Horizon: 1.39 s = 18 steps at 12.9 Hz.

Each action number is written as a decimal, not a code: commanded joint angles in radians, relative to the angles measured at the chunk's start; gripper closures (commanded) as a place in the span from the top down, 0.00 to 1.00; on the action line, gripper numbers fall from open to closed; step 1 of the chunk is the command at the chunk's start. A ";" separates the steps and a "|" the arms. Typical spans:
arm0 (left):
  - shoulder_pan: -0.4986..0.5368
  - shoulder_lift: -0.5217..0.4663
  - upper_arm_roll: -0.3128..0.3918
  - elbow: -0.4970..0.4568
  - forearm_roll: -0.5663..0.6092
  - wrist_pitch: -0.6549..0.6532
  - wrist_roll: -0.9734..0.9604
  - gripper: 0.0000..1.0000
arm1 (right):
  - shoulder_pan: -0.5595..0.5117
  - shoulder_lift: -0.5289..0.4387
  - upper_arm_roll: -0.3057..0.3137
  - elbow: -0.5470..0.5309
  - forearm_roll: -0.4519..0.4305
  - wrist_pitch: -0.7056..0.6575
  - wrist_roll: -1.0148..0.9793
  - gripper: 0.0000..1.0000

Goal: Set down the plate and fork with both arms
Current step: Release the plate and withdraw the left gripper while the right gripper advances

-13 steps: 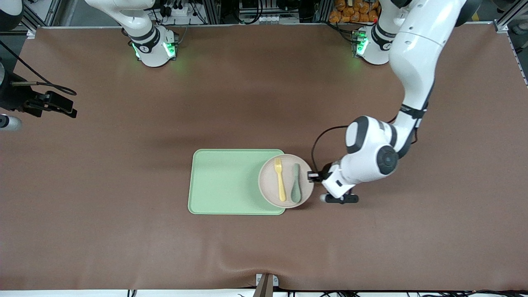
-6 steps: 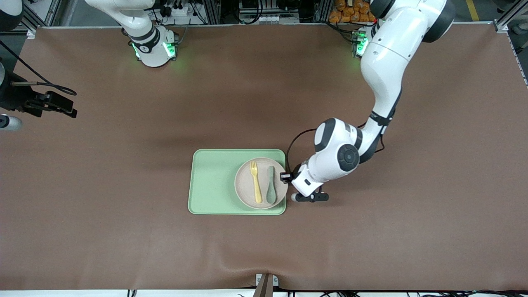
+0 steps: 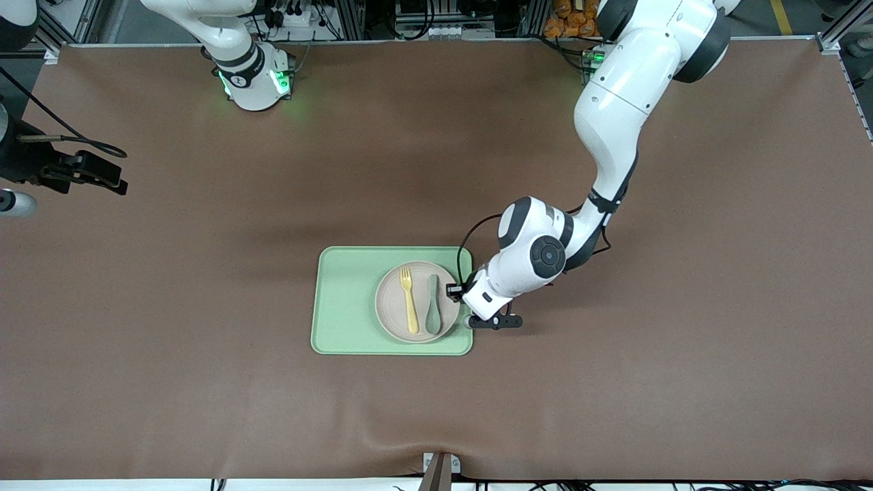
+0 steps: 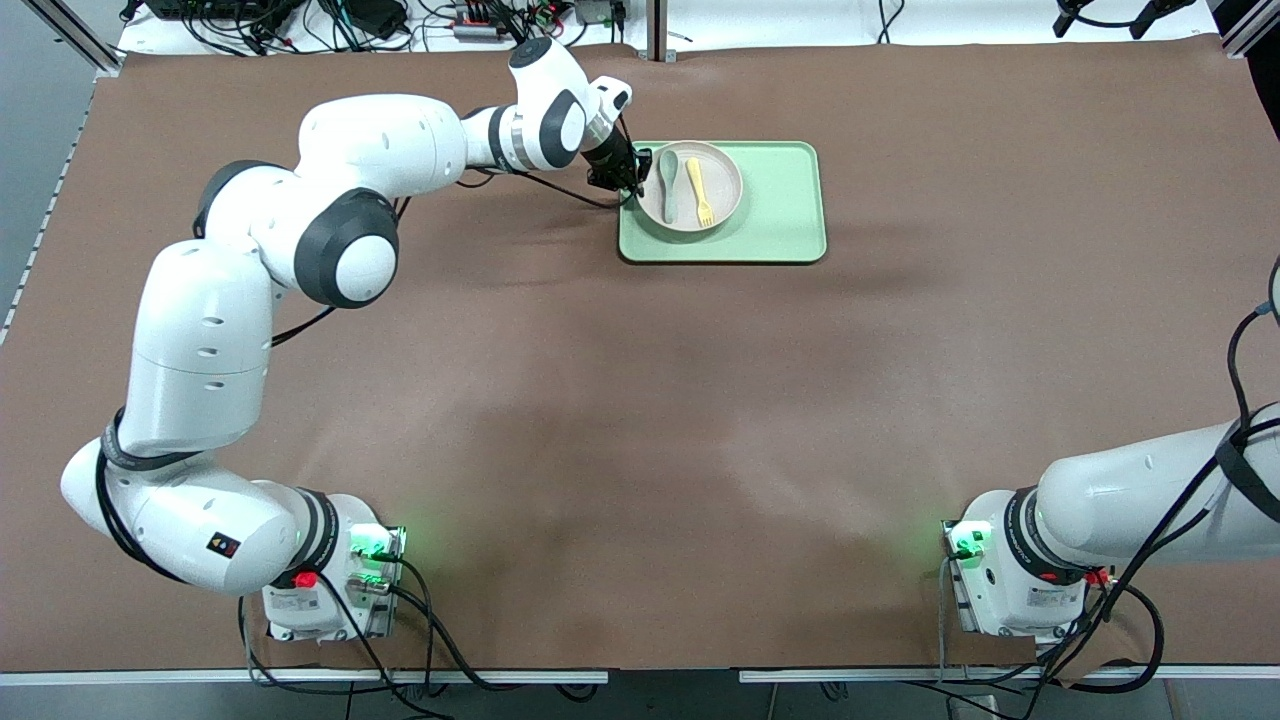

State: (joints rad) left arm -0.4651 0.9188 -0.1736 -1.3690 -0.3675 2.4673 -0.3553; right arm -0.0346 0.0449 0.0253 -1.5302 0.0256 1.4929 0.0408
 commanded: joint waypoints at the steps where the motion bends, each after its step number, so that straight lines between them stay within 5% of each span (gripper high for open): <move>1: -0.010 0.014 0.011 0.028 -0.005 -0.002 -0.013 0.00 | -0.019 -0.020 0.015 -0.016 0.017 0.000 0.010 1.00; 3: -0.010 0.006 0.011 0.025 -0.002 -0.004 -0.017 0.84 | -0.018 -0.019 0.016 -0.015 0.016 -0.002 0.008 1.00; 4: -0.010 0.002 0.011 0.025 0.012 -0.004 -0.016 1.00 | -0.018 -0.014 0.016 -0.010 0.017 -0.002 0.002 1.00; 8: 0.005 -0.086 0.034 0.025 0.059 -0.049 -0.019 1.00 | 0.002 -0.007 0.018 -0.010 0.008 -0.002 -0.001 1.00; 13: 0.028 -0.262 0.149 0.022 0.166 -0.279 -0.010 1.00 | -0.021 0.108 0.015 0.015 0.016 0.012 -0.001 1.00; 18: 0.170 -0.429 0.151 0.022 0.213 -0.520 -0.004 1.00 | 0.028 0.147 0.019 0.018 0.043 0.015 0.013 1.00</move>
State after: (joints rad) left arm -0.3446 0.5604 -0.0180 -1.3147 -0.1765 2.0126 -0.3550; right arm -0.0283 0.1710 0.0359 -1.5347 0.0385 1.5169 0.0402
